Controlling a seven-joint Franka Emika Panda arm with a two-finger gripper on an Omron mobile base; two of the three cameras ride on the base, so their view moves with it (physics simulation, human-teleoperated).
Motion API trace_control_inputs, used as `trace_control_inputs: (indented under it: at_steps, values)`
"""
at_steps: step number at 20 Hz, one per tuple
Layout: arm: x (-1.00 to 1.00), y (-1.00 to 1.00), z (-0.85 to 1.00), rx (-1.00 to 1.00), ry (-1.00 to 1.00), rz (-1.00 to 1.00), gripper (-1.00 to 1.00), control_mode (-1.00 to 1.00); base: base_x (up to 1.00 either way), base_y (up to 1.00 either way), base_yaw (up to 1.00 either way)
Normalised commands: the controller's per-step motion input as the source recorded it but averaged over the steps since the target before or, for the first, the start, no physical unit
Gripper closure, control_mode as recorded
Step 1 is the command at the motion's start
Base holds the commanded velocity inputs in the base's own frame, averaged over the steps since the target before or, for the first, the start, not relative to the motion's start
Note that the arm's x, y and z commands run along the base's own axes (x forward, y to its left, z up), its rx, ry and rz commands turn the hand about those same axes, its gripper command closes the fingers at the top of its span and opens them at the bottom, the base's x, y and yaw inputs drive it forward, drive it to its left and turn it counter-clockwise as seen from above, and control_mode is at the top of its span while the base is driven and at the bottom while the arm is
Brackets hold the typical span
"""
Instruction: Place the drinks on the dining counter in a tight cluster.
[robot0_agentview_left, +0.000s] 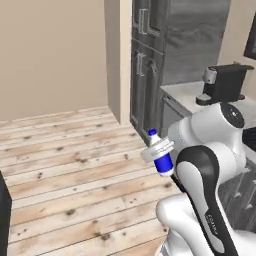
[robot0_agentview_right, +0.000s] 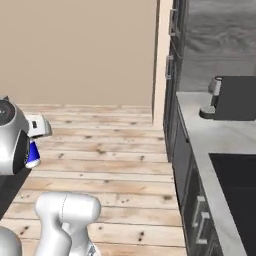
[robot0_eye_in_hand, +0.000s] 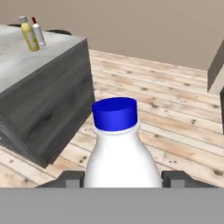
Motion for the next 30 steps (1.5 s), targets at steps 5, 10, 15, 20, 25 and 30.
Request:
trace_control_inputs:
  at_steps: [5,10,15,20,25,30]
  values:
    - [0.0,0.0,0.0,0.0,0.0,0.0,1.0,1.0,0.96,-0.01,0.77]
    - [0.0,0.0,0.0,0.0,0.0,0.0,1.0,1.0,1.0,-0.25,0.56]
    - [0.0,0.0,0.0,0.0,0.0,0.0,1.0,1.0,1.0,-0.27,0.53]
    - [0.0,0.0,0.0,0.0,0.0,0.0,1.0,1.0,1.0,-0.18,0.64]
    - [0.0,0.0,0.0,0.0,0.0,0.0,1.0,1.0,1.0,-0.28,0.61]
    - [0.0,0.0,0.0,0.0,0.0,0.0,1.0,1.0,1.0,-0.44,0.53]
